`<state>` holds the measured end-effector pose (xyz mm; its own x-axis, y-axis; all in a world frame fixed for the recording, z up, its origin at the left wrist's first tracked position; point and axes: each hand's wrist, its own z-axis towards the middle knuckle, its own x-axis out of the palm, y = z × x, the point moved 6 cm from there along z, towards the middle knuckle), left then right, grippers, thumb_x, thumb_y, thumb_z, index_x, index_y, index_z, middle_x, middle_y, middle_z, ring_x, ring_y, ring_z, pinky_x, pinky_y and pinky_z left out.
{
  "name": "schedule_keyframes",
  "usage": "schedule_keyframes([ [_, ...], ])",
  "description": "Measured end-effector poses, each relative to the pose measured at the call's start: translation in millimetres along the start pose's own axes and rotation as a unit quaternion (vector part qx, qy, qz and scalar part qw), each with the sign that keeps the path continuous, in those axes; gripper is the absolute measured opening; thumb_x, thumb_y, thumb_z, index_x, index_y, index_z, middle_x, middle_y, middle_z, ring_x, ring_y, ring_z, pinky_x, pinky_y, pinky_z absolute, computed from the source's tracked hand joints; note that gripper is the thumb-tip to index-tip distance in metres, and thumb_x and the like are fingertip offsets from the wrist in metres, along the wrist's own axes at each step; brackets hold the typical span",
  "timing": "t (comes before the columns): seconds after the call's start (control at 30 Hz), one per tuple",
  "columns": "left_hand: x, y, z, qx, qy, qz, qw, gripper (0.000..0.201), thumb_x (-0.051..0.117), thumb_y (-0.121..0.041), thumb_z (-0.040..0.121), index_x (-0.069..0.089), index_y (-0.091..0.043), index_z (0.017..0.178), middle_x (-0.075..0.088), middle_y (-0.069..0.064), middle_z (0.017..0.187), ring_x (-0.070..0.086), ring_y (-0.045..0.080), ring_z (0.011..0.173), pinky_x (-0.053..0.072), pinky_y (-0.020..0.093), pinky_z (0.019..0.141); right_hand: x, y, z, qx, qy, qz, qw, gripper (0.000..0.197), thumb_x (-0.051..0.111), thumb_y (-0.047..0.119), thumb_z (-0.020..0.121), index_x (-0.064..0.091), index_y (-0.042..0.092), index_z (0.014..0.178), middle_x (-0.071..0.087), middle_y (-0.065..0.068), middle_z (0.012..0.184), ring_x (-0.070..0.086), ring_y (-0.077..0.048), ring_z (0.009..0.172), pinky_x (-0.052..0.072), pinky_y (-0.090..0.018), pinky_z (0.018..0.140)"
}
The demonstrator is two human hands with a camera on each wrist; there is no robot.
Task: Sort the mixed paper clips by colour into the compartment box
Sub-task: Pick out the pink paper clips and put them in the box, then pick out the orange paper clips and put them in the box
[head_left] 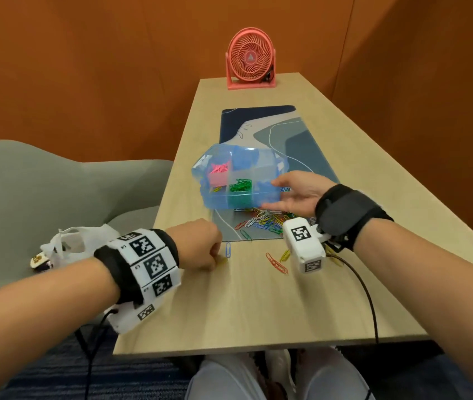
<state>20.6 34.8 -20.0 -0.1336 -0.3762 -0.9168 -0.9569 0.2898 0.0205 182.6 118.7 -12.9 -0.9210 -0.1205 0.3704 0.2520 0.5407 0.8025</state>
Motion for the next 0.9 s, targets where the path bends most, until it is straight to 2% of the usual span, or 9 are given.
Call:
schedule_keyframes([
  [0.2, -0.3, -2.5, -0.6, 0.045, -0.048, -0.045, 0.997, 0.025, 0.063, -0.022, 0.084, 0.067, -0.017, 0.109, 0.067, 0.0, 0.103, 0.059, 0.017, 0.092, 0.038, 0.019, 0.068, 33.4, -12.8, 26.4, 0.021, -0.006, -0.059, 0.998, 0.037, 0.037, -0.006, 0.096, 0.04, 0.003, 0.131, 0.049, -0.022, 0.134, 0.056, -0.04, 0.115, 0.052, -0.049, 0.08],
  [0.27, 1.1, -3.0, -0.4, 0.056, -0.067, -0.055, 0.995, 0.027, 0.063, -0.027, 0.085, 0.066, -0.022, 0.112, 0.066, -0.004, 0.105, 0.059, 0.016, 0.095, 0.04, 0.02, 0.072, 37.9, -15.9, 34.3, 0.031, 0.002, -0.079, 0.996, 0.035, 0.036, -0.005, 0.097, 0.04, 0.004, 0.13, 0.051, -0.021, 0.132, 0.054, -0.039, 0.118, 0.05, -0.049, 0.088],
  [0.37, 4.8, -2.7, 1.6, 0.061, -0.079, -0.069, 0.993, 0.022, 0.062, -0.027, 0.084, 0.069, -0.025, 0.106, 0.066, -0.004, 0.103, 0.059, 0.017, 0.096, 0.047, 0.026, 0.078, 42.1, -17.4, 40.5, 0.054, 0.0, -0.137, 0.989, 0.021, 0.038, 0.0, 0.099, 0.046, 0.007, 0.117, 0.058, -0.019, 0.112, 0.055, -0.035, 0.117, 0.049, -0.043, 0.094],
  [0.47, 5.4, -2.9, 4.7, 0.063, -0.079, -0.081, 0.992, 0.016, 0.062, -0.024, 0.084, 0.069, -0.023, 0.099, 0.066, -0.002, 0.1, 0.059, 0.017, 0.093, 0.047, 0.026, 0.076, 44.0, -13.2, 47.0, 0.06, -0.022, -0.198, 0.978, 0.015, 0.045, 0.005, 0.098, 0.049, 0.005, 0.113, 0.057, -0.018, 0.112, 0.056, -0.031, 0.116, 0.056, -0.036, 0.082],
  [0.53, 6.0, -4.5, 7.0, 0.07, -0.069, -0.09, 0.991, 0.015, 0.06, -0.02, 0.085, 0.067, -0.019, 0.098, 0.066, -0.001, 0.101, 0.058, 0.017, 0.093, 0.044, 0.024, 0.075, 45.1, -8.4, 56.6, 0.04, -0.036, -0.218, 0.975, 0.025, 0.048, 0.006, 0.098, 0.048, 0.004, 0.123, 0.055, -0.017, 0.113, 0.057, -0.028, 0.108, 0.056, -0.033, 0.072],
  [0.6, 8.1, -5.2, 9.7, 0.074, -0.053, -0.097, 0.991, 0.015, 0.058, -0.017, 0.087, 0.065, -0.015, 0.1, 0.064, 0.001, 0.103, 0.057, 0.017, 0.095, 0.042, 0.023, 0.075, 48.7, -3.9, 62.9, 0.019, -0.045, -0.236, 0.971, 0.03, 0.05, 0.006, 0.097, 0.047, 0.003, 0.127, 0.055, -0.014, 0.1, 0.057, -0.024, 0.094, 0.056, -0.035, 0.078],
  [0.67, 10.5, -5.5, 11.0, 0.075, -0.037, -0.101, 0.991, 0.015, 0.056, -0.015, 0.088, 0.063, -0.014, 0.1, 0.061, 0.003, 0.105, 0.056, 0.019, 0.097, 0.042, 0.025, 0.077, 50.9, -0.8, 68.1, 0.002, -0.054, -0.259, 0.964, 0.032, 0.054, 0.007, 0.095, 0.048, 0.001, 0.126, 0.057, -0.015, 0.1, 0.059, -0.024, 0.083, 0.055, -0.036, 0.084],
  [0.77, 12.9, -6.0, 11.4, 0.078, -0.024, -0.098, 0.992, 0.013, 0.053, -0.014, 0.089, 0.06, -0.013, 0.1, 0.054, 0.005, 0.108, 0.052, 0.02, 0.099, 0.042, 0.028, 0.083, 51.8, 7.1, 73.7, -0.048, -0.069, -0.332, 0.939, 0.036, 0.065, 0.009, 0.086, 0.056, 0.001, 0.12, 0.063, -0.018, 0.112, 0.064, -0.023, 0.081, 0.058, -0.037, 0.08],
  [0.9, 12.9, -6.8, 11.4, 0.083, -0.017, -0.09, 0.992, 0.013, 0.051, -0.014, 0.09, 0.059, -0.012, 0.101, 0.052, 0.006, 0.109, 0.052, 0.021, 0.1, 0.042, 0.028, 0.085, 53.8, 13.1, 81.1, -0.068, -0.058, -0.42, 0.903, 0.011, 0.068, 0.009, 0.083, 0.065, 0.009, 0.093, 0.066, -0.012, 0.091, 0.065, -0.02, 0.071, 0.059, -0.034, 0.072],
])
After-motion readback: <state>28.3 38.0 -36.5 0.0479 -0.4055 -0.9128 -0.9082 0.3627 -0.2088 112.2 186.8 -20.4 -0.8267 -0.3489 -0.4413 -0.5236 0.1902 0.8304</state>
